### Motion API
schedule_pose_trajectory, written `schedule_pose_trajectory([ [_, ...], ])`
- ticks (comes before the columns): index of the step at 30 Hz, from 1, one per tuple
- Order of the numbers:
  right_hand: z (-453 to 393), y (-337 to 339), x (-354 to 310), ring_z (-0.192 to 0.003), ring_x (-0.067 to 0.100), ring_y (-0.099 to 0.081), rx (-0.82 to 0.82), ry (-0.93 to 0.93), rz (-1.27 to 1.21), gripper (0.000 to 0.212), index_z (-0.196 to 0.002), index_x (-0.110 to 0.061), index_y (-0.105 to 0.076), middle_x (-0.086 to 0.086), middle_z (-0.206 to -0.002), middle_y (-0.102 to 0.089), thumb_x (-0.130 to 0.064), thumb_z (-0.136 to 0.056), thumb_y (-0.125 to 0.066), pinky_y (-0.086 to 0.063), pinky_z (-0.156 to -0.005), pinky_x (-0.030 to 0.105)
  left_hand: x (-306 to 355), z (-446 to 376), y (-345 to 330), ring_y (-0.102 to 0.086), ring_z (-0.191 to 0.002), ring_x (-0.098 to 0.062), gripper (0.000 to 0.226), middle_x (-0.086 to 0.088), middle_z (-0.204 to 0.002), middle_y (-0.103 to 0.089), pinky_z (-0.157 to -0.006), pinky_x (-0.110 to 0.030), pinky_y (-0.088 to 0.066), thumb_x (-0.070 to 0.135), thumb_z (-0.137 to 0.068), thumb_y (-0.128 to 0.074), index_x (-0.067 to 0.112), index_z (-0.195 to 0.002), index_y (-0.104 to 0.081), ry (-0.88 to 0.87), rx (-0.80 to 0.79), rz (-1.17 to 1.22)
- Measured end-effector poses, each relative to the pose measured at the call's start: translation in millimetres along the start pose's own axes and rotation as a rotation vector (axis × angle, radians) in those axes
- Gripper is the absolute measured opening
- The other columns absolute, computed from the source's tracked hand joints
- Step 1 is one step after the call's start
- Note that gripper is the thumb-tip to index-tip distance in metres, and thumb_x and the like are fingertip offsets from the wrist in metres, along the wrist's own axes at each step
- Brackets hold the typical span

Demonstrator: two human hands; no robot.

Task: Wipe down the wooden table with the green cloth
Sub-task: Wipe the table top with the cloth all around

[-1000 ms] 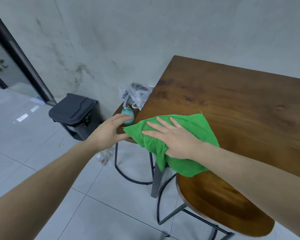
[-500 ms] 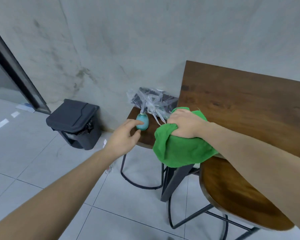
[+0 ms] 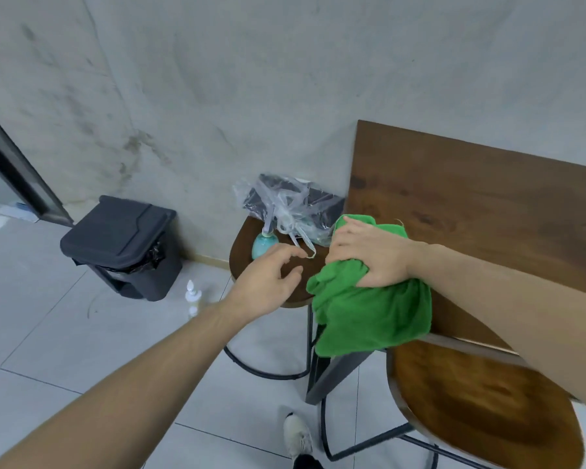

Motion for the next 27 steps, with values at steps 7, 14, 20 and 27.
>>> schedule_pose_trajectory([
  [7, -45, 13, 95, -0.081, 0.022, -0.053, -0.002, 0.097, 0.045, 0.034, -0.091, -0.024, -0.066, -0.005, -0.081, -0.059, -0.053, -0.081, -0.052, -0.041, -0.085, 0.041, -19, -73, 3, -0.057, -0.099, 0.001, 0.018, 0.023, -0.105, -0.056, -0.087, -0.021, -0.044, 0.026, -0.095, -0.058, 0.036, -0.109, -0.061, 0.097, 0.038, 0.035],
  [14, -73, 31, 228, -0.09, 0.022, -0.052, 0.021, -0.071, 0.073, 0.043, -0.093, -0.021, -0.063, -0.003, -0.089, -0.058, -0.059, -0.082, -0.046, -0.038, -0.091, 0.038, -9, -159, -16, -0.054, -0.098, 0.012, 0.018, 0.017, -0.116, -0.06, -0.08, -0.002, -0.036, 0.031, -0.099, -0.055, 0.03, -0.115, -0.062, 0.171, 0.027, 0.09],
  [20, -81, 39, 306, -0.123, 0.029, -0.05, 0.138, -0.378, 0.01, 0.065, -0.12, -0.014, -0.064, 0.009, -0.125, -0.062, -0.061, -0.085, -0.036, -0.033, -0.109, 0.039, 10, -202, -39, -0.06, -0.097, -0.001, 0.028, 0.012, -0.121, -0.058, -0.087, -0.017, -0.048, 0.036, -0.096, -0.057, 0.028, -0.123, -0.06, 0.205, -0.019, 0.161],
  [27, -47, 33, 278, -0.147, 0.018, -0.03, 0.19, -0.266, -0.323, 0.064, -0.142, -0.041, -0.047, -0.001, -0.156, -0.041, -0.016, -0.083, -0.05, -0.016, -0.123, 0.049, 25, -215, -52, -0.056, -0.095, 0.005, 0.047, 0.012, -0.131, -0.049, -0.088, -0.014, -0.044, 0.041, -0.089, -0.068, 0.027, -0.131, -0.052, 0.232, -0.031, 0.234],
])
Point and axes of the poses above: each hand's wrist, its own z-axis away from the middle knuckle, its own y-axis out of the back of the hand, x = y × z, the point moved 5 cm from there along -z, towards the middle knuckle
